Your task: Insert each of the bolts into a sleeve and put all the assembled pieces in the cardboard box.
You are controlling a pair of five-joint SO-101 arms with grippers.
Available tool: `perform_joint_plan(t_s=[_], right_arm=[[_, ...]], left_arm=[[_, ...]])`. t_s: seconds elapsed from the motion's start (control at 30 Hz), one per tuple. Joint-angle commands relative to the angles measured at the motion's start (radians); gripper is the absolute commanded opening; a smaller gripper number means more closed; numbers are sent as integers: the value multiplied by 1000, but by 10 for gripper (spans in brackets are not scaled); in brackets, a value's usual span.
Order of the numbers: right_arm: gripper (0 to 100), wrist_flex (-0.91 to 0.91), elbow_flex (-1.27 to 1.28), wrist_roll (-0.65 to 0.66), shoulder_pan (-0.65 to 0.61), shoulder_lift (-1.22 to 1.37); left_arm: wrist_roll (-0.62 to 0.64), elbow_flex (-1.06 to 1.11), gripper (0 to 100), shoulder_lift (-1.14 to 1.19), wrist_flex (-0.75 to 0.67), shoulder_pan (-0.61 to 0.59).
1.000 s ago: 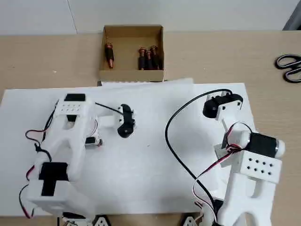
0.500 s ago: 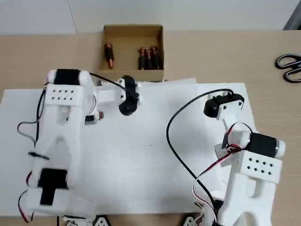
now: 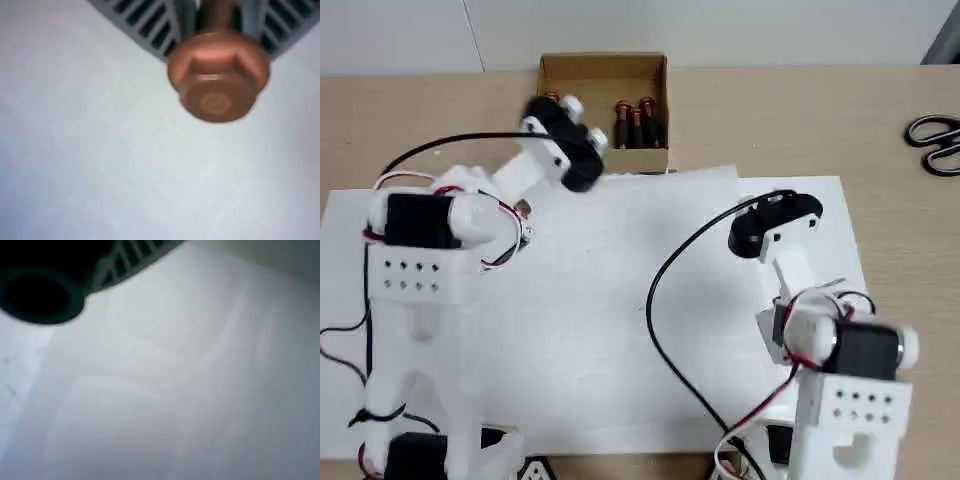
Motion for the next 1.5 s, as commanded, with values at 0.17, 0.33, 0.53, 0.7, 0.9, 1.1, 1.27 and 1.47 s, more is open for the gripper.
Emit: perform_joint_plan(t_s=[0.17,0.33,0.53,0.7,0.9,1.1,1.27,1.47], right_arm=[[7,-4,-18,-18,-13,-173],[5,-31,25,-18,-7,-263],[4,-143,140,-63,-13,-444],[4,-275,273,-196,-15,-628],[3,-329,437,-270,-15,-794],[3,-404,534,-387,-15,-828],[3,-483,623,-446,-71,-828],[3,-648,750,-446,-205,-828]], left_arm=[[249,-18,6,-259,12,2],[253,119,6,-430,2,3],[278,349,6,-678,-143,-2],[514,570,6,-927,-281,-5],[672,823,6,-1180,-450,-6],[842,1052,6,-1409,-580,-6],[984,1145,6,-1456,-620,-6],[1126,1185,6,-1455,-623,-2]])
